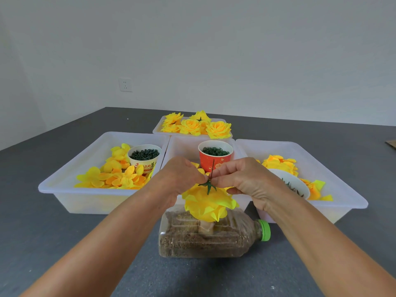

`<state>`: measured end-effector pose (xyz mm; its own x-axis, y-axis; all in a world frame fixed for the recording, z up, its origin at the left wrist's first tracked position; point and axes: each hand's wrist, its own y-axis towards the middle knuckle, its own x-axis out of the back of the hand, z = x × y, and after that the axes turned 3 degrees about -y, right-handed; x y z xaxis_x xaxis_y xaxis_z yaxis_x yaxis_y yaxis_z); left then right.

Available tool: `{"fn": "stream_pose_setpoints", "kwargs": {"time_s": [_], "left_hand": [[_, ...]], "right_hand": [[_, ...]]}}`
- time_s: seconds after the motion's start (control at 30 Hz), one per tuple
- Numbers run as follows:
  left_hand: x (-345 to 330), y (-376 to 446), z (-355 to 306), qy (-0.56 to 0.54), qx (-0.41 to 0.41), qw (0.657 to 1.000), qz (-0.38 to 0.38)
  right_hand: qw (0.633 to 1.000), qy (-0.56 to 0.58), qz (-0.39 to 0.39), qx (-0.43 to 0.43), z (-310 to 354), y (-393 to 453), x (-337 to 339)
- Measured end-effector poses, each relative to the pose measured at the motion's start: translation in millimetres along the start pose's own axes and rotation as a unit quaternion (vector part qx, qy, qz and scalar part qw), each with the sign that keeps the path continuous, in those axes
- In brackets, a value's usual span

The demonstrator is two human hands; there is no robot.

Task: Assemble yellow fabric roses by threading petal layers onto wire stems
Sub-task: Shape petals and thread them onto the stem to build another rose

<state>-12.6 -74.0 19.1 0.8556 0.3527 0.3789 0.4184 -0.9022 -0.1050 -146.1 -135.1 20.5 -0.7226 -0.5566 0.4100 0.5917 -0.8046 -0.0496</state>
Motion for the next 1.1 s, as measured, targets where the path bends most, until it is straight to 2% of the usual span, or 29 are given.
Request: {"fn": "stream_pose_setpoints", "kwargs": {"time_s": [0.17, 0.43, 0.67, 0.9, 1.1], "left_hand": [[-1.6, 1.6, 3.1, 0.007, 0.006, 1.0, 0.004], [-7.3, 2.8, 9.9, 0.008, -0.006, 1.0, 0.0], [-5.8, 1.8, 14.9, -0.016, -0.013, 1.0, 0.004], [-6.2, 0.6, 8.2, 0.031, -0.028, 0.999, 0.015], [-3.4, -1.2, 5.6, 0.077, -0.034, 0.995, 0.044]], "right_hand": [[0.997, 0.005, -0.039, 0.059, -9.4, -2.6, -4.2], [0.984, -0.104, -0.074, 0.122, -10.3, -5.4, -7.3], [0.995, 0.008, -0.057, 0.087, -17.1, -3.4, -9.5], [0.993, -0.01, -0.06, 0.102, -23.5, -2.8, -8.7], [0.996, 0.04, -0.025, 0.079, -28.7, -2.6, -6.9]]}}
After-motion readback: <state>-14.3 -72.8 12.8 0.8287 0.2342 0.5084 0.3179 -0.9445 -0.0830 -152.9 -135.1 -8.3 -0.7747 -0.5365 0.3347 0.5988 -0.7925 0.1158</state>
